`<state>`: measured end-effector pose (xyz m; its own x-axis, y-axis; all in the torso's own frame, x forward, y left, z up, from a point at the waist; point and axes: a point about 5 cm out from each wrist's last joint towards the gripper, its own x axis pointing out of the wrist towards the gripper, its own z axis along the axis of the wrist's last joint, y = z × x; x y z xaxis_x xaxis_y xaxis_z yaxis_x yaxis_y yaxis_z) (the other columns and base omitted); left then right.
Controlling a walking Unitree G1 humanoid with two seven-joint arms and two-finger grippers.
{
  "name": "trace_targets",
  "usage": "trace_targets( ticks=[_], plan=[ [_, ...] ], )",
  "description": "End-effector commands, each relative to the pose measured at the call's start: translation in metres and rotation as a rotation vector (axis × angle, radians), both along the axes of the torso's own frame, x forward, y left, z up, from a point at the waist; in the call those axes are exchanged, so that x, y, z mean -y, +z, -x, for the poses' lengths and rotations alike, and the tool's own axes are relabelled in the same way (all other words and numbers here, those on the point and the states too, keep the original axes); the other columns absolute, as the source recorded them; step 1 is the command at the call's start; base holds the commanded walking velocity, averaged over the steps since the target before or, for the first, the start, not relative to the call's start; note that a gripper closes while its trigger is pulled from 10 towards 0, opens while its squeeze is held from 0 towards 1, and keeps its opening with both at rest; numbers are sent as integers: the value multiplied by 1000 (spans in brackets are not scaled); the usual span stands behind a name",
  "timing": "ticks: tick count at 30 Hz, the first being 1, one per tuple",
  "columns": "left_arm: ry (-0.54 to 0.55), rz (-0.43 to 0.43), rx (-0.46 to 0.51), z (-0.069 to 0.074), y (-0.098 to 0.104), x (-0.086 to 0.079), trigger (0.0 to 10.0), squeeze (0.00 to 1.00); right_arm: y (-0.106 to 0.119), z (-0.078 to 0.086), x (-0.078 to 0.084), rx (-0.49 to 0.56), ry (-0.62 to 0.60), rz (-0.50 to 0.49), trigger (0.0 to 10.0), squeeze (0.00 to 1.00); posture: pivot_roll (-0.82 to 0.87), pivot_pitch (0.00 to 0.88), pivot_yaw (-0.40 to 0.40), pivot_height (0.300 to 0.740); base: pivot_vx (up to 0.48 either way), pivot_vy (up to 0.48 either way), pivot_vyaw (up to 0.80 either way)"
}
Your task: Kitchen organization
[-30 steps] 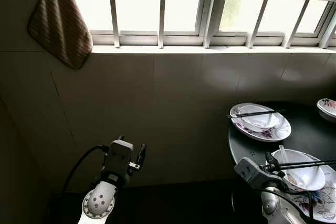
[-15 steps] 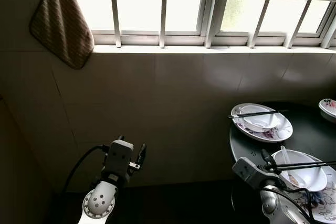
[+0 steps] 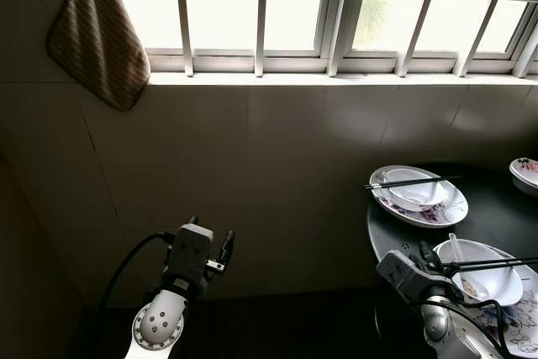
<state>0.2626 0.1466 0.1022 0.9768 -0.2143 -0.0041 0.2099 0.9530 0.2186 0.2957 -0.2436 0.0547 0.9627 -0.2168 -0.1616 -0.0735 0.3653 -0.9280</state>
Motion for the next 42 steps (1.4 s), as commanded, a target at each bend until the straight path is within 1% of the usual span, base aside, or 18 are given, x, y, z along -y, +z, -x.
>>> trace_targets(
  ticks=[1, 4, 5, 9, 10, 12, 17, 20, 28, 31, 34, 36, 38, 39, 40, 41, 42],
  plan=[
    [-15, -11, 10, -2, 2, 2, 10000, 0, 5, -3, 6, 21, -12, 28, 0, 0, -30, 0, -39, 740, 0, 0, 0],
    [-14, -12, 10, -2, 2, 2, 10000, 0, 7, -3, 8, 36, -25, 73, 0, 0, -29, 0, -40, 740, 0, 0, 0],
    [-12, -12, 9, -2, 1, 2, 10000, 0, 8, -3, 9, 54, -35, 104, 0, 0, -29, 0, -40, 740, 0, 0, 0],
    [-10, -13, 7, -2, 1, 2, 10000, 0, 9, -2, 9, 65, -48, 137, 0, 0, -29, 0, -40, 740, 0, 0, 0],
    [-10, -14, 7, -2, 1, 2, 10000, 0, 11, -2, 9, 72, -41, 175, 0, 0, -25, 0, -42, 740, 0, 0, 0],
    [-10, -14, 5, -2, 0, 2, 10000, 0, 13, -3, 7, 85, -26, 211, 0, 0, -25, 0, -42, 740, 0, 0, 0],
    [-12, -14, 1, -2, -1, 2, 10000, 0, 19, -5, 4, 113, -11, 243, 0, 0, -28, 0, -40, 740, 0, 0, 0],
    [-15, -13, -4, -2, -2, 3, 10000, 0, 18, -5, 4, 110, -4, 253, 0, 0, -30, 0, -40, 740, 0, 0, 0],
    [-15, -8, -9, -1, -3, 4, 10000, 0, 21, -5, -4, 129, 63, 306, 0, 0, -29, 0, -42, 740, 0, 0, 0],
    [-16, -8, -10, -1, -4, 4, 10000, 0, 21, -6, -5, 123, 71, 303, 0, 0, -29, 0, -43, 740, 0, 0, 0],
    [-16, -8, -11, -1, -4, 4, 10000, 0, 18, -6, -5, 107, 54, 274, 0, 0, -28, 0, -44, 740, 0, 0, 0],
    [-16, -8, -11, -1, -5, 4, 10000, 0, 15, -5, -6, 92, 41, 220, 0, 0, -28, 0, -44, 740, 0, 0, 0],
    [-16, -9, -13, -1, -5, 4, 10000, 0, 13, -4, -7, 84, 29, 200, 0, 0, -25, 0, -43, 740, 0, 0, 0],
    [-16, -10, -14, -1, -6, 4, 10000, 0, 11, -3, -8, 73, 13, 177, 314, 0, -25, 0, -43, 740, 0, 0, 0],
    [-16, -10, -15, -1, -6, 4, 10000, 0, 10, -3, -8, 65, 2, 160, 314, 0, -25, 0, -43, 740, 0, 0, 0],
    [-16, -11, -16, -1, -6, 4, 10000, 0, 7, -2, -6, 44, -39, 122, 10000, 0, -25, 0, -43, 740, 0, 0, 0],
    [-16, -11, -16, -1, -6, 4, 10000, 0, 7, -2, -6, 44, -39, 122, 10000, 0, -25, 0, -43, 740, 0, 0, 0]
  ],
)
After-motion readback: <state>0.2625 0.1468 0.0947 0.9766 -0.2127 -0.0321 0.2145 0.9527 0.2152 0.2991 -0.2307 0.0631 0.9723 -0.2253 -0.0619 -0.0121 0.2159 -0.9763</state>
